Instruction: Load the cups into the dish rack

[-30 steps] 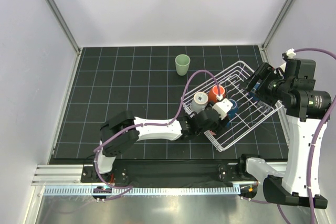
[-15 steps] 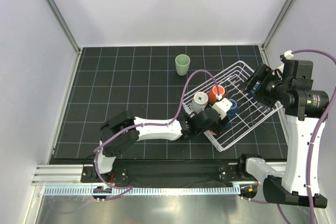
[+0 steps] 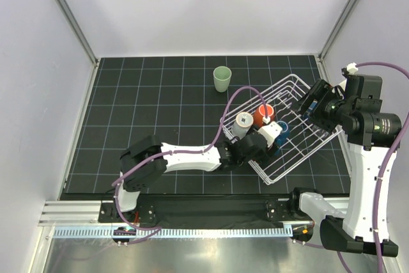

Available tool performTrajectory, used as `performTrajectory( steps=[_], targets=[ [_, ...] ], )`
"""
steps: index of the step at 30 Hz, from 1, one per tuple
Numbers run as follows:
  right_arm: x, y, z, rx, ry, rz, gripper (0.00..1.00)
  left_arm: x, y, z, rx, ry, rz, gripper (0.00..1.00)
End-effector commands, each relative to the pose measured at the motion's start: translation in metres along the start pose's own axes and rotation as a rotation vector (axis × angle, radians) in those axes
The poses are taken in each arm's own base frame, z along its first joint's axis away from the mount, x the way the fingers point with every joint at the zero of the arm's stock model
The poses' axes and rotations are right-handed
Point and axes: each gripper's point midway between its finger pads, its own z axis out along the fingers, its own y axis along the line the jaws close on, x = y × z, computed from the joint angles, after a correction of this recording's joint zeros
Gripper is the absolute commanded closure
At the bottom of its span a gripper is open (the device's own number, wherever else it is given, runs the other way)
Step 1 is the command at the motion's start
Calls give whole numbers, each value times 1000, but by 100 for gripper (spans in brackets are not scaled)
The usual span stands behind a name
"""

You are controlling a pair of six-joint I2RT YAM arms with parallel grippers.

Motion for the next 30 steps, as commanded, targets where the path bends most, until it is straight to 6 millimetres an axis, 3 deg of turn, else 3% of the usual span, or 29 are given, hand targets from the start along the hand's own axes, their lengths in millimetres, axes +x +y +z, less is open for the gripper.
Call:
performTrajectory(
  steps=[1, 8, 11, 16, 20, 21, 24, 25, 27, 28, 30],
  targets=[
    [-5, 8, -4, -35, -22, -12, 25, -30, 5, -20, -18, -51, 31, 30],
    [-5, 8, -3, -37, -21, -12, 25, -41, 1, -38, 38, -52, 45, 15],
    [-5, 8, -3, -38, -23, -11, 25, -49, -3, -42, 58, -62, 49, 14],
    [-6, 10, -6, -44, -29, -15, 25, -103, -9, -72, 137, -125, 67, 15],
    [-4, 15, -5, -73, -14, -16, 25, -142, 27, -86, 104, -139, -8, 16],
    [-4, 15, -5, -73, -15, -16, 25, -150, 50, -86, 71, -144, -60, 16],
    [-3, 14, -4, -71, -5, -15, 25, -170, 90, -93, 0, -183, -153, 16],
    [-2, 15, -4, -74, -1, -15, 25, -176, 121, -92, -58, -196, -191, 16],
    [0, 14, -2, -71, 12, -10, 25, -186, 156, -92, -134, -211, -277, 16],
    [3, 15, 0, -78, 25, -4, 25, -187, 192, -92, -214, -213, -331, 17],
    [14, 16, 8, -99, 83, 18, 25, -191, 231, -88, -326, -203, -409, 18]
  ],
)
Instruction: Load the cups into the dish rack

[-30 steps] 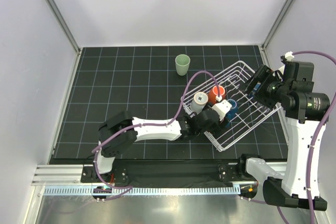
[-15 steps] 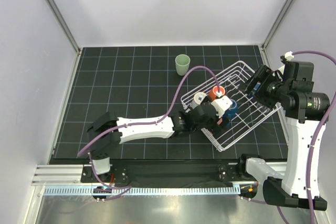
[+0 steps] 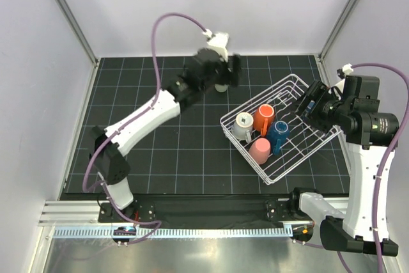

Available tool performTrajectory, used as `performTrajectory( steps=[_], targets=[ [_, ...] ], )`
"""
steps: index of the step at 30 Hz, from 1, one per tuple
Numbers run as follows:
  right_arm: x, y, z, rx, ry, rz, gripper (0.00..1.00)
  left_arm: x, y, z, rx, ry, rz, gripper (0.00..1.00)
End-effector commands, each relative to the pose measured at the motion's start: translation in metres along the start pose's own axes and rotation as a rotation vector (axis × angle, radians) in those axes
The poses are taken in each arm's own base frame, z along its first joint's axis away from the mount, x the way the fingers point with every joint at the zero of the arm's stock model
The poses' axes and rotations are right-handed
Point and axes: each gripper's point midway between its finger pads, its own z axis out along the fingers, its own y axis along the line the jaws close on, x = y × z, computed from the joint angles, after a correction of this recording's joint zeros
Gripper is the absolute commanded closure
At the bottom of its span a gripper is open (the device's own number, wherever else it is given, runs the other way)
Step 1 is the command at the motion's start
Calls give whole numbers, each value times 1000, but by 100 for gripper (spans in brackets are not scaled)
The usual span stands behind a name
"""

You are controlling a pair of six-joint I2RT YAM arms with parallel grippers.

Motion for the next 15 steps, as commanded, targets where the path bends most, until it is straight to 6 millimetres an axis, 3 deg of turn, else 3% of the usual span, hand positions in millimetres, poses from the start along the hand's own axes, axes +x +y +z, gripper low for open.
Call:
performTrajectory(
  steps=[1, 2, 3, 6, 12, 15],
  targets=[
    [13, 6, 10, -47, 75, 30, 25, -21, 73, 15, -220, -1, -198, 18],
    [22, 2, 17, -42, 116, 50, 25, -43, 79, 18, -234, -40, -229, 18],
    [26, 1, 18, -46, 125, 57, 25, -28, 94, 35, -272, -2, -241, 18],
    [32, 0, 21, -48, 142, 65, 25, -32, 122, 63, -342, -14, -279, 17],
    [26, 7, 16, -70, 123, 46, 25, -14, 168, 94, -464, -16, -428, 18],
    [27, 9, 16, -77, 123, 35, 25, 2, 178, 109, -488, -4, -431, 18]
  ],
)
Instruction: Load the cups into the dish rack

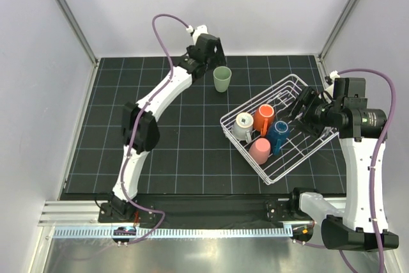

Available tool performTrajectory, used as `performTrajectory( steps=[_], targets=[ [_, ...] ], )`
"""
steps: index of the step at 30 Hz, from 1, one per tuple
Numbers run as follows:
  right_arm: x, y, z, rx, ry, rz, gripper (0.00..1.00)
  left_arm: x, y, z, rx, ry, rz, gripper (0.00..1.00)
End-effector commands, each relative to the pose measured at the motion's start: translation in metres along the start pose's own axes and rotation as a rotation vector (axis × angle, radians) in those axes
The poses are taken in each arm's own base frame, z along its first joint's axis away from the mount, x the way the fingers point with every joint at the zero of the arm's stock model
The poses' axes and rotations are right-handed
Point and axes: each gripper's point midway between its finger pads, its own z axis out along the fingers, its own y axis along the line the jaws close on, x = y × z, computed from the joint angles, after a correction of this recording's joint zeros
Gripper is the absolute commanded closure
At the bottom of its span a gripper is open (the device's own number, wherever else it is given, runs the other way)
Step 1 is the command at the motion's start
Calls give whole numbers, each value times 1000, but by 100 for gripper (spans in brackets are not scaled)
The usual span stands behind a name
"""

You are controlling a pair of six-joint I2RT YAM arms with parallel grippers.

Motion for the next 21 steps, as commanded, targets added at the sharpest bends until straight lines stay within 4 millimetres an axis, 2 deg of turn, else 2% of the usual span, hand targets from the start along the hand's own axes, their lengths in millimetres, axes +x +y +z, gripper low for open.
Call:
performTrajectory(
  steps=[1, 6, 13, 17, 19, 20, 21],
  targets=[
    [-4, 15, -10, -58, -37, -28, 25, -4, 7, 12, -47, -21, -62, 18],
    [1, 13, -6, -58, -21, -34, 25, 30, 20, 34, -81, 42, -34, 18],
    [2, 10, -5, -51, -25, -40, 25, 65, 37, 56, -135, 99, -22, 20],
    [1, 10, -6, -50, -29, -46, 25, 83, 48, 68, -163, 124, -23, 25],
    [0, 11, -6, -53, -34, -51, 25, 88, 51, 72, -171, 131, -27, 36],
    [0, 10, -6, -49, -33, -50, 25, 90, 53, 73, -174, 135, -25, 47],
    [0, 10, -6, -49, -34, -52, 25, 90, 53, 73, -174, 135, -18, 52]
  ],
)
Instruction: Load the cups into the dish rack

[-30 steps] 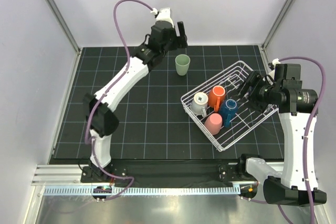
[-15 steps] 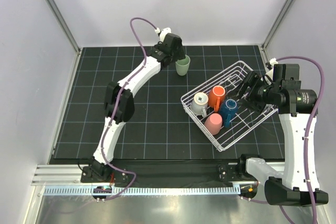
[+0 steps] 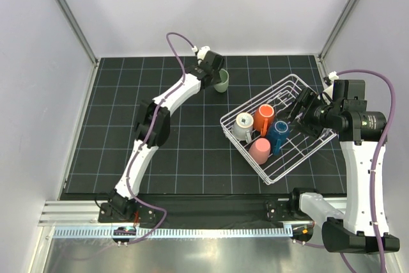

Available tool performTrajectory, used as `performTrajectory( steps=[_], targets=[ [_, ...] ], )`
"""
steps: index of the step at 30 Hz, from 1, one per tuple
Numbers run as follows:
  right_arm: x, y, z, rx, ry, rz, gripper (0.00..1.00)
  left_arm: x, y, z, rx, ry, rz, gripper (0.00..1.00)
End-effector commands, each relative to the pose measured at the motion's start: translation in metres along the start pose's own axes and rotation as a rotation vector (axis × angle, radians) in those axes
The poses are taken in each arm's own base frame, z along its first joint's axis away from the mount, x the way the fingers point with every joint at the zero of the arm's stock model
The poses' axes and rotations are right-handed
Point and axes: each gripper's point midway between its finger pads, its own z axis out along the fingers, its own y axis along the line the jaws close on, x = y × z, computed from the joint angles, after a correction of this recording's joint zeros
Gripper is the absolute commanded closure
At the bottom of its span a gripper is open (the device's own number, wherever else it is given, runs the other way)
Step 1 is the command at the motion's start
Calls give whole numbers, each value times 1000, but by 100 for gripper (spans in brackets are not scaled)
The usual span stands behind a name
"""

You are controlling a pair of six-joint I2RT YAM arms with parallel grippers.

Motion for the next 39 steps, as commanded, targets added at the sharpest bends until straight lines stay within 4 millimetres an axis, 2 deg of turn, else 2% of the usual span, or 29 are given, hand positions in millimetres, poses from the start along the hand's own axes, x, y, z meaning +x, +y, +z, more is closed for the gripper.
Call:
performTrajectory(
  steps=[1, 2, 4, 5, 8, 11, 12, 14, 15, 18, 22, 24, 25, 26, 28, 29, 30, 31, 32, 33, 35, 36, 39],
  targets=[
    [-5, 5, -4, -21, -32, -34, 25, -17, -1, -1, -4, -40, -17, 56],
    [-5, 5, -4, -18, -34, -34, 25, -19, 0, -3, -4, -43, -16, 67],
    [-5, 3, -4, -12, -34, -34, 25, -23, 0, -6, -2, -48, -14, 77],
    [-5, 3, -3, -12, -36, -34, 25, -29, -1, -11, 3, -54, -15, 88],
    [-7, 5, -3, -18, -37, -35, 25, -41, -1, -22, 9, -68, -11, 100],
    [-10, 8, -2, -25, -37, -31, 25, -60, 0, -43, 19, -89, -17, 100],
    [-10, 8, -1, -27, -35, -30, 25, -69, 0, -57, 29, -96, -21, 100],
    [-12, 9, 0, -31, -36, -31, 25, -76, 2, -70, 38, -97, -31, 100],
    [-12, 10, 1, -38, -29, -32, 25, -82, 1, -84, 68, -89, -41, 100],
    [-13, 11, 10, -48, -1, -23, 25, -82, -4, -104, 158, -35, -42, 100],
    [-16, 21, 23, -78, 50, -18, 25, -79, -8, -148, 300, 51, -50, 100],
    [-24, 27, 32, -86, 65, -23, 25, -75, -11, -168, 376, 101, -63, 100],
    [-24, 32, 37, -97, 82, -35, 24, -76, -9, -176, 400, 114, -73, 100],
    [-30, 38, 45, -108, 88, -44, 25, -69, -10, -195, 458, 149, -73, 100],
    [-27, 53, 56, -137, 126, -70, 24, -64, -7, -215, 498, 170, -80, 100],
    [-24, 72, 58, -189, 139, -115, 23, -59, -6, -225, 524, 193, -89, 100],
    [-23, 80, 70, -202, 175, -127, 22, -53, -1, -243, 552, 190, -97, 100],
    [-21, 91, 72, -230, 190, -148, 21, -51, -1, -253, 583, 199, -120, 100],
    [-22, 110, 72, -287, 186, -191, 19, -46, -3, -267, 630, 212, -121, 100],
    [-19, 120, 76, -327, 213, -196, 18, -44, 1, -287, 665, 195, -117, 100],
    [-25, 142, 76, -414, 188, -223, 15, -44, 9, -305, 685, 178, -113, 100],
    [-22, 153, 72, -480, 210, -234, 13, -46, 16, -324, 709, 160, -119, 100],
    [-22, 180, 69, -629, 223, -262, 9, -55, 29, -352, 759, 141, -166, 100]
  ],
)
